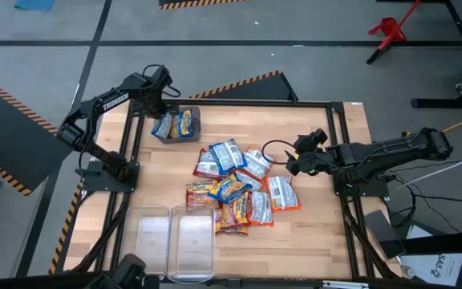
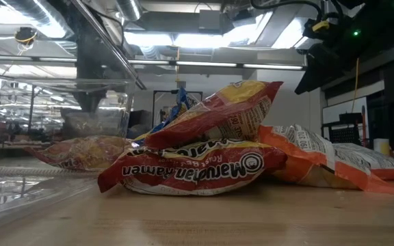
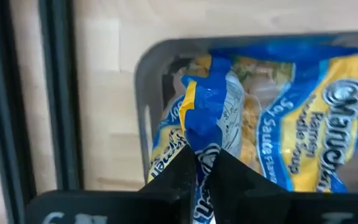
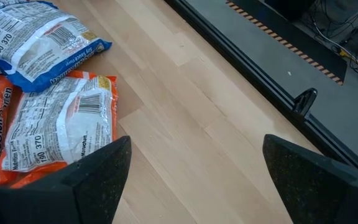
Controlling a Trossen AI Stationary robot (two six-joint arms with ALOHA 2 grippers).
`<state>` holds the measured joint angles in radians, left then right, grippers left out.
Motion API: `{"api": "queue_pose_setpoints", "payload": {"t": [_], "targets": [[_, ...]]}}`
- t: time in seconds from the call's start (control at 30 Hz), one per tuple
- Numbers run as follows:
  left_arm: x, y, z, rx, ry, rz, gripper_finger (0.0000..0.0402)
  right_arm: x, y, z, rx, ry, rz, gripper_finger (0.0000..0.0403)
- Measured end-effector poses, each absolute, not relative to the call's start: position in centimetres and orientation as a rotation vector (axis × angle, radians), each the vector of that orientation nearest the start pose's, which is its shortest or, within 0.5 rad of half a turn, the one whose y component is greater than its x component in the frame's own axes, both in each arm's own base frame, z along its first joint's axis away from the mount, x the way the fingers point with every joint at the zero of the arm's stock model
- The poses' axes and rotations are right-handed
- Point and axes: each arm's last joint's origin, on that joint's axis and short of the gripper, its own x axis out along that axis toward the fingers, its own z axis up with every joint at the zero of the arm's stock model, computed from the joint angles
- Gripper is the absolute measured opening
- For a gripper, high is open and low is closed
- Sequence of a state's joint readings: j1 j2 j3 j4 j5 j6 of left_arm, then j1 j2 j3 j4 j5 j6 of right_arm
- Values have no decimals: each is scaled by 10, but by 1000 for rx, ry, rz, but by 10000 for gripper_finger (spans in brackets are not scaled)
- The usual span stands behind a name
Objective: Sort Maruchan noodles
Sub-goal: Put the blue noodle pack into the black bin
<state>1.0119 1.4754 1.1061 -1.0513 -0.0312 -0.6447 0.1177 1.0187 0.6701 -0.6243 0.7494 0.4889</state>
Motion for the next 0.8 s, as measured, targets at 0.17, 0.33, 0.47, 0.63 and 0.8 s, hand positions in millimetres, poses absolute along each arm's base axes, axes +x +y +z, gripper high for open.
{"api": "queue_pose_setpoints", "payload": {"t": [0.17,0.33,0.47,0.63,0.8], "targets": [[136,222,238,-1103,1045,1324,59,183,2,227,22,733,-775,351],[134,223,239,-1042,1062,1378,97,182,2,226,15,747,-776,351],[135,224,239,-1035,1050,1348,122,181,2,226,16,757,-769,351],[137,222,249,-1028,983,1222,136,181,2,226,21,760,-761,351],[135,214,263,-1016,925,1122,136,181,2,225,26,763,-754,351]]}}
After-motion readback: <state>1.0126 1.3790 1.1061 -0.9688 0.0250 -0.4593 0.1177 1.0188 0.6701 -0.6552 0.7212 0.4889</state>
